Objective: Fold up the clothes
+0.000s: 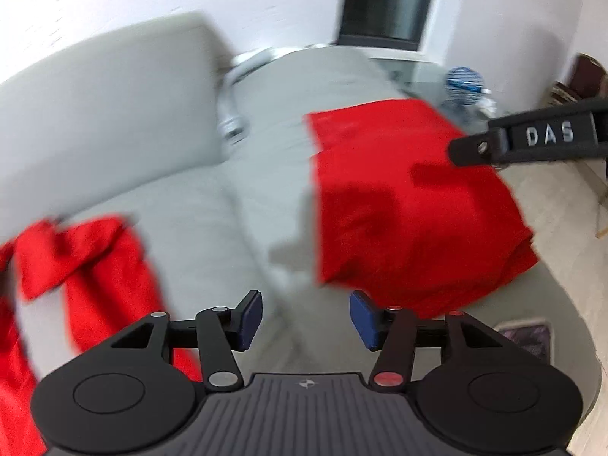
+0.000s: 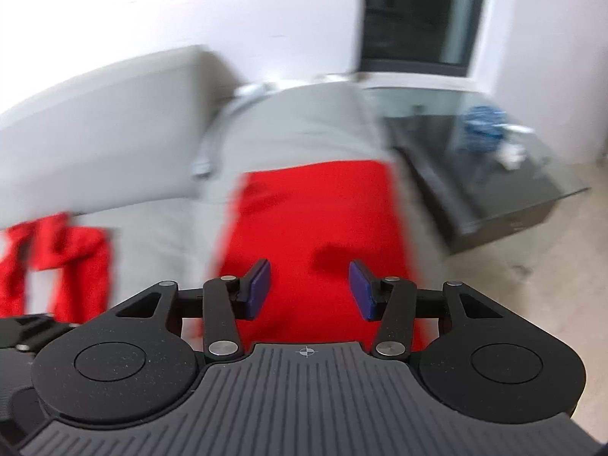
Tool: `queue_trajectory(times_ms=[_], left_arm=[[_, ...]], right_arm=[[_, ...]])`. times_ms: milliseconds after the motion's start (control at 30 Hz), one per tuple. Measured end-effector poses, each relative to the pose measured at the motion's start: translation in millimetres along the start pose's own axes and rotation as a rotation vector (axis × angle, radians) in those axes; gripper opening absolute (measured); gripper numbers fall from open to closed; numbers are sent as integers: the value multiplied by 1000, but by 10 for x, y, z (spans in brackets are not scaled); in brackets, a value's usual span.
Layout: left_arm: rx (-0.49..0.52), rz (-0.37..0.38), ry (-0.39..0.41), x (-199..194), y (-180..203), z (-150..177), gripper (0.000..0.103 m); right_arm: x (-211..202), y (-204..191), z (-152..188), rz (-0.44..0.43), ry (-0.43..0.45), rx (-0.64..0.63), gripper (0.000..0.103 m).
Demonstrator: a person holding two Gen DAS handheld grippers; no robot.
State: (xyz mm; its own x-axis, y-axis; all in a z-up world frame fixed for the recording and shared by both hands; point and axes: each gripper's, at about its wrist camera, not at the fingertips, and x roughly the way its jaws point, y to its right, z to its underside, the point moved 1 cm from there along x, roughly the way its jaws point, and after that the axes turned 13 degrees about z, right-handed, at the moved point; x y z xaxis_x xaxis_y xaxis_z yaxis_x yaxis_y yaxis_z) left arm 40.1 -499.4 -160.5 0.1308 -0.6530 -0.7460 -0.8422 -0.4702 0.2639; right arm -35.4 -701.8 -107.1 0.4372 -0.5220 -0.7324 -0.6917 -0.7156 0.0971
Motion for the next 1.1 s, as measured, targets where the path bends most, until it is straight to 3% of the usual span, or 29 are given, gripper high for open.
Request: queue_trajectory(times_ms=[167, 333, 700, 900, 1100], left_arm=[[-66, -86, -1, -343, -577, 302, 55], [-161, -183, 39, -568, -1291, 373, 54], [-276, -311, 103, -364, -2617, 47, 58], [-313, -325, 104, -177, -3006, -78, 57], [-321, -318, 87, -66, -3094, -47, 57]], right_arm=[[26, -954, 285, -152, -42, -87, 52], [214, -1608, 369, -220, -78, -142, 51], [851, -2773, -158, -378, -58, -293, 51], [1420, -3585, -486, -433, -92, -339, 53], [1791, -4091, -482, -392, -121, -418, 53]])
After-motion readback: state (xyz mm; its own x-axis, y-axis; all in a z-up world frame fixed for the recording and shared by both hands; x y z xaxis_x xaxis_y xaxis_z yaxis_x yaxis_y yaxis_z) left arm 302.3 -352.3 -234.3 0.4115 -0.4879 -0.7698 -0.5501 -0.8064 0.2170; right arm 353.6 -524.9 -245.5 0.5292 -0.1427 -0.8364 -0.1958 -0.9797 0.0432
